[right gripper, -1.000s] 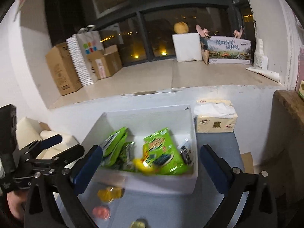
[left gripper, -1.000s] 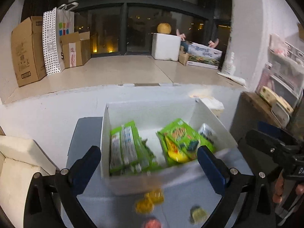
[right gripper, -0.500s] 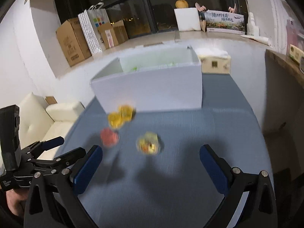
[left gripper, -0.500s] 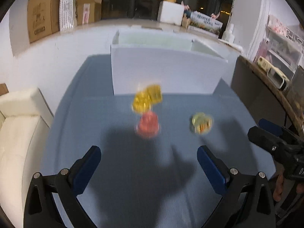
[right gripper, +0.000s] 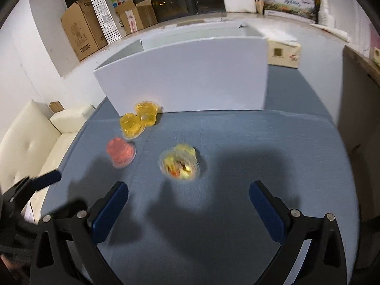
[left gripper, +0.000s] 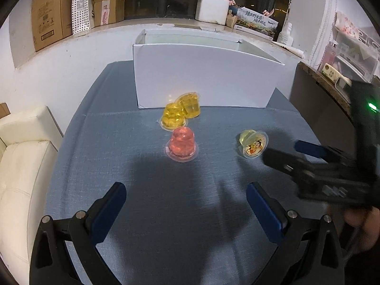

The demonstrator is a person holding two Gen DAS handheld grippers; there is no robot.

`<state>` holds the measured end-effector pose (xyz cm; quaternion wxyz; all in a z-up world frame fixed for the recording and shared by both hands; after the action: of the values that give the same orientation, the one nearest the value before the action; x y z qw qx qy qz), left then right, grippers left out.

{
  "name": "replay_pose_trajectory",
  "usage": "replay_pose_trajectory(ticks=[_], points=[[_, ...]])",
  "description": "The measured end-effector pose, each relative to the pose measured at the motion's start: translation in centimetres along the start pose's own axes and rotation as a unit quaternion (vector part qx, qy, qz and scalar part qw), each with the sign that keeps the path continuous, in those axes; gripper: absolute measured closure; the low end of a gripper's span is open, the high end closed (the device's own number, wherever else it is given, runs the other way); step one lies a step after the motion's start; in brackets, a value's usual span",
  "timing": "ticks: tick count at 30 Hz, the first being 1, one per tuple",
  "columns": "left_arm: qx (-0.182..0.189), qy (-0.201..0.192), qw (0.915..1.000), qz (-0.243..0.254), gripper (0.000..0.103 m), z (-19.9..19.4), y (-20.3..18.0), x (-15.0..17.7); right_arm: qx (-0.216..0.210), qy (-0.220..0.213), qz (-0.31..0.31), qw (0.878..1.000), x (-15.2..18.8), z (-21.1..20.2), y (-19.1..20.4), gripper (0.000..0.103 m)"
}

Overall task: Organize snacks
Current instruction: 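Grasp the round cartoon-lidded jelly cup with the right tool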

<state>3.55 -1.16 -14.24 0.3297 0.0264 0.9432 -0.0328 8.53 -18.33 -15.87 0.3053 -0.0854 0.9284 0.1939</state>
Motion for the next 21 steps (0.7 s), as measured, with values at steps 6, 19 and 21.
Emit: replay_pose_trajectory(ticks=[6, 19, 21], points=[[-0.003, 0.005, 1.0, -0.005, 0.0, 0.4, 0.4, 0.1, 0.019, 0.023, -0.026, 0.999, -0.8, 3.5, 0.8, 0.028], [-0.006, 0.006, 0.9999, -0.013, 0.0, 1.6, 0.9, -0.7, 0.005, 0.004, -0.025, 1.0, -0.4, 2.1, 0.3, 0.054], [-0.009, 0.006, 0.9999, -0.013, 0.0, 2.3, 0.9, -1.4, -0.004, -0.006, -0.017, 1.0, -0.3, 1.1, 0.2, 0.054]])
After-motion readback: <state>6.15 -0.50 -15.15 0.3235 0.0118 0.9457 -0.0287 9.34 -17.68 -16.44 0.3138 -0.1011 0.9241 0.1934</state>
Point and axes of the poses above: each gripper's, at about its wrist camera, not at the fingertips, and z roughly the way its jaws point, y to its left, x to its underside, the point moved 3 cm from there along z, roughly the way its jaws point, and after that the axes turned 6 degrees about -x, right-handed, at the moved point
